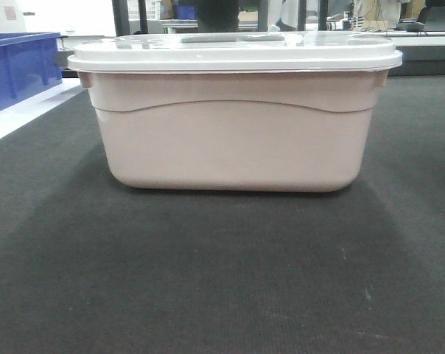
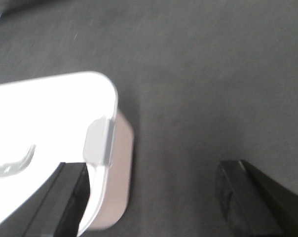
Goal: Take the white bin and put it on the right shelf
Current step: 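Close both grippers on the white lid rims at each end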
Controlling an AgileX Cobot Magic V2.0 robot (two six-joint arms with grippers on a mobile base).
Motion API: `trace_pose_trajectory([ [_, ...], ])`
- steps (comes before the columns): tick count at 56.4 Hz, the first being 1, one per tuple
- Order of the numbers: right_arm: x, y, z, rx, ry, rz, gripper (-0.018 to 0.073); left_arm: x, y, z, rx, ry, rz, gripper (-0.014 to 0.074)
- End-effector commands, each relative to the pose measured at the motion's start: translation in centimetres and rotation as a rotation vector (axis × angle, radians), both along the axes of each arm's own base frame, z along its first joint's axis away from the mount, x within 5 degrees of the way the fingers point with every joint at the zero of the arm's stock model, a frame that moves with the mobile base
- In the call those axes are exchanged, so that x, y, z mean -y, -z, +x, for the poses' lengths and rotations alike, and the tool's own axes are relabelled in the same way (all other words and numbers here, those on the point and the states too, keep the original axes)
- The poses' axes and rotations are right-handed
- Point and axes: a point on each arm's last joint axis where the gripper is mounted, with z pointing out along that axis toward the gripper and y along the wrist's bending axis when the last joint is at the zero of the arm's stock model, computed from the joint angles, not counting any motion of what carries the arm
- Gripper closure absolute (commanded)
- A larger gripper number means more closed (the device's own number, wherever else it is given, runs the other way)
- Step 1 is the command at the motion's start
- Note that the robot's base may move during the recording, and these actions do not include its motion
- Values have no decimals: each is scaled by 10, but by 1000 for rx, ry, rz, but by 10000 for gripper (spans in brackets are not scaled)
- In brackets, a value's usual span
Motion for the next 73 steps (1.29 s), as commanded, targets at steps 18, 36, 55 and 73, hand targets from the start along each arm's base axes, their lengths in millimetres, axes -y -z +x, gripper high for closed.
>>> trace_pose_trajectory([
  [18,30,68,90,50,-424,500,-65,-19,59,72,-15,302,-510,60],
  [36,33,113,125,41,-453,678,-65,-9,111,116,-76,292,-806,62],
  [55,-17,131,144,-7,-549,768,-65,55,131,130,-161,345,-823,62],
  [73,-49,141,150,-54,-602,780,-62,86,129,128,-180,389,-838,62],
])
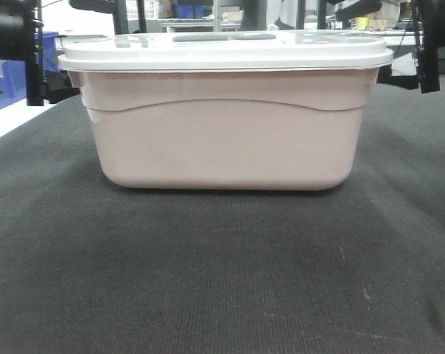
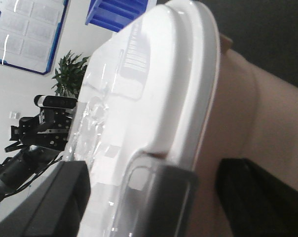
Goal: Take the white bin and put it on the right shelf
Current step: 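Close both grippers on the white lid rims at each end, then lift the pink lidded bin off the table with both grippers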
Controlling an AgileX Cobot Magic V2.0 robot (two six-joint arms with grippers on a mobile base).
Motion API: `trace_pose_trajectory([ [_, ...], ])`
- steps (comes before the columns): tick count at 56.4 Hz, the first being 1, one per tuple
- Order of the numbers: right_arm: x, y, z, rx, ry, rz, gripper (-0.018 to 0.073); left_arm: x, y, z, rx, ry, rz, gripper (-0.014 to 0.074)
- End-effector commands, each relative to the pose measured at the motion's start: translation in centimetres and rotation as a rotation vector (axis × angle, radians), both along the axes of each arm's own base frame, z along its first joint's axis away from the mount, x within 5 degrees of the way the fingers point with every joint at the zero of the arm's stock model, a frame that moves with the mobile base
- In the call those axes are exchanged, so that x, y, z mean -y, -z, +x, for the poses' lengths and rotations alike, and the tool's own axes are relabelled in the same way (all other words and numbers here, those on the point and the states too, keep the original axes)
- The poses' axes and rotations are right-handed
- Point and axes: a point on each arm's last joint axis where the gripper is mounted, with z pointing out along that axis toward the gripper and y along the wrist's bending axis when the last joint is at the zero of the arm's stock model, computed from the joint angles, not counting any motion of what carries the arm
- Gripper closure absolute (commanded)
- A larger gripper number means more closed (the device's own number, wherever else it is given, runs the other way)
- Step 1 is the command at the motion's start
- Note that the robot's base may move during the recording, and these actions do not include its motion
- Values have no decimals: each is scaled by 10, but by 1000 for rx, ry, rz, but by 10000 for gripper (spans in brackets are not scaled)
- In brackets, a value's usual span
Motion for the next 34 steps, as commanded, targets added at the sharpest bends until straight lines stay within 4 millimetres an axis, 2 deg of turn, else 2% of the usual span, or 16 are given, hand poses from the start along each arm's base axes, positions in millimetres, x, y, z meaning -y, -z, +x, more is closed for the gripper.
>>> trace_pose_trajectory([
  [1,-8,-40,-9,111,-79,108,-62,8,-39,-5,107,25,-106,62],
  [10,-8,-40,-9,112,-78,109,-36,11,-39,-5,106,31,-110,82],
  [17,-8,-40,-9,112,-79,109,117,14,-39,-6,106,37,-111,167],
  [23,-8,-40,-10,112,-84,112,299,14,-40,-6,106,39,-112,308],
  [30,-8,-40,-10,112,-86,113,476,14,-40,-7,108,46,-117,514],
  [34,-8,-40,-10,112,-86,113,502,14,-40,-8,110,56,-122,632],
])
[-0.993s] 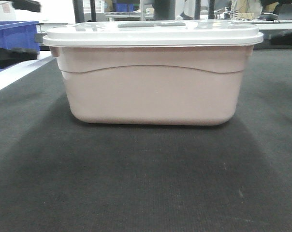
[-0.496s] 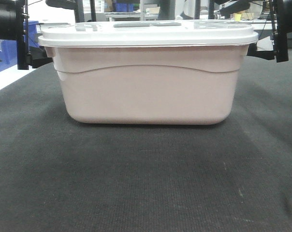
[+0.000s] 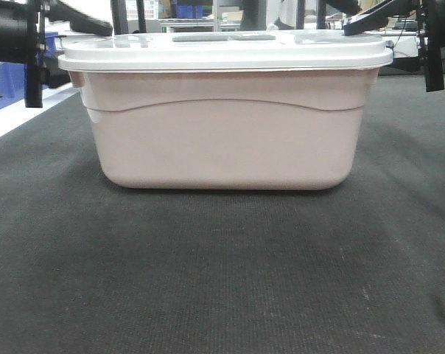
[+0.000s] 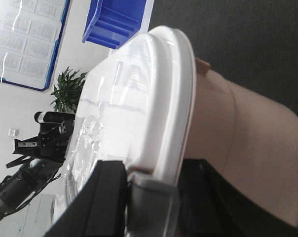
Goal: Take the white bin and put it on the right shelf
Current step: 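Lift the pink lidded bin off the table with both grippers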
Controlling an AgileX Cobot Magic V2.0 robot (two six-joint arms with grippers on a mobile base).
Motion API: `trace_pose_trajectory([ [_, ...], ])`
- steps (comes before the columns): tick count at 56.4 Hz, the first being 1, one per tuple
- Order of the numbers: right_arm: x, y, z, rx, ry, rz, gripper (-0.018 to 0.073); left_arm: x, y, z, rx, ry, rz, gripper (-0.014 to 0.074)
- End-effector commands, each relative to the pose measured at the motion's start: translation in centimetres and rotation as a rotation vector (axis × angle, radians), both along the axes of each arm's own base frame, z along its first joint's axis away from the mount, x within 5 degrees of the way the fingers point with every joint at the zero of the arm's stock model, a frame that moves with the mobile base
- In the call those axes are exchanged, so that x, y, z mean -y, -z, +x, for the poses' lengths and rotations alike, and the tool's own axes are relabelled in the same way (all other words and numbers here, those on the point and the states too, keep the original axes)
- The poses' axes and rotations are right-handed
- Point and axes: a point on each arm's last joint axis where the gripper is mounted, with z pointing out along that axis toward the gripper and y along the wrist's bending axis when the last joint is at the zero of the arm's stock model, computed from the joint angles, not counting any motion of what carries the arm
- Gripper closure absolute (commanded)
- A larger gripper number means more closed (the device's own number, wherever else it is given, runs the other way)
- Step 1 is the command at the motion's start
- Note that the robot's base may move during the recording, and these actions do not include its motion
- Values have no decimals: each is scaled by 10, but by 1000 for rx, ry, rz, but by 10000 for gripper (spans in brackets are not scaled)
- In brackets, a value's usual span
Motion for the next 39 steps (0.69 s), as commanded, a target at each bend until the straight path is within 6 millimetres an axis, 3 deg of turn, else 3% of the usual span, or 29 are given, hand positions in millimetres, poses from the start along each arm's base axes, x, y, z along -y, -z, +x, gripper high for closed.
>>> trace_pose_trajectory([
  [1,-13,-40,-13,117,-127,99,502,13,-41,-12,116,109,-129,657],
  [4,-13,-40,-14,117,-131,101,502,14,-42,-13,119,119,-135,735],
  [22,-14,-57,-17,162,-123,178,502,16,-51,-17,156,194,-161,714],
  [39,-17,-95,-34,264,-113,198,502,16,-94,-23,282,214,-133,714],
])
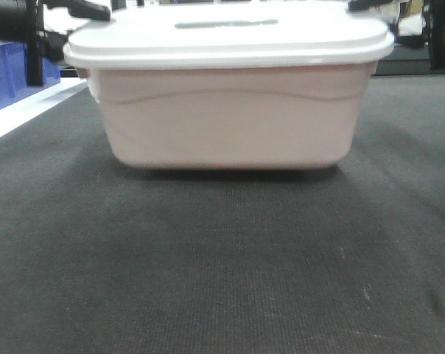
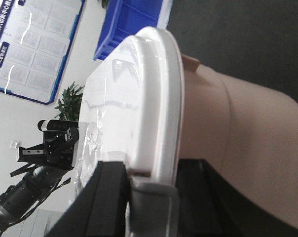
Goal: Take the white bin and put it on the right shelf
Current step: 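Lift the pink lidded bin off the table with both grippers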
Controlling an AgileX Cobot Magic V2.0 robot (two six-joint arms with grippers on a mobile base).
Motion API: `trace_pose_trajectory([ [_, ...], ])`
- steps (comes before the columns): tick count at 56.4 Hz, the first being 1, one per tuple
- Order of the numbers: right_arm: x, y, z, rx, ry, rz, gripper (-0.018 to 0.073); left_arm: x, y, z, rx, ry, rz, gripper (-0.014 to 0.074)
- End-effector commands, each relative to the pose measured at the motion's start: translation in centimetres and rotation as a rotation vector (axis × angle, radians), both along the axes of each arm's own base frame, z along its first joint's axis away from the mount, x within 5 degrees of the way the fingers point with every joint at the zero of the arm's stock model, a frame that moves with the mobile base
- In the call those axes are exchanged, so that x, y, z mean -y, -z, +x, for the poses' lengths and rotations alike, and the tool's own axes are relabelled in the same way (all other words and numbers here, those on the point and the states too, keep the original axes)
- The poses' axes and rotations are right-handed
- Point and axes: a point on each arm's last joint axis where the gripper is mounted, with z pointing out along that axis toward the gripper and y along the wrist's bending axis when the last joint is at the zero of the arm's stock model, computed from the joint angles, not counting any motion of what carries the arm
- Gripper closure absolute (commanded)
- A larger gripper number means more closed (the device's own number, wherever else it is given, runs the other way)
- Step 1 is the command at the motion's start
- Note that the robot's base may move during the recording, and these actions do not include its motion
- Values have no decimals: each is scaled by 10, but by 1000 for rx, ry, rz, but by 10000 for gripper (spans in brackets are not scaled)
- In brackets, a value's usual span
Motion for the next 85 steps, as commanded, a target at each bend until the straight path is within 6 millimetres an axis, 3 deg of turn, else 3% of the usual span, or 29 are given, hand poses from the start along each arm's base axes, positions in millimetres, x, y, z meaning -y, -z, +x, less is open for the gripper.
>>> trace_pose_trajectory([
  [1,-18,-66,-29,196,-167,168,502,16,-68,-32,201,217,-127,714],
  [21,-24,-132,-71,376,-161,199,502,17,-110,-56,292,231,-108,714],
  [33,-27,-154,-90,443,-166,199,502,17,-130,-70,327,225,-106,713],
  [58,-26,-149,-85,422,-134,154,502,17,-163,-95,396,219,-145,713],
  [85,-24,-141,-77,398,-127,158,502,27,-174,-108,426,261,-159,714],
])
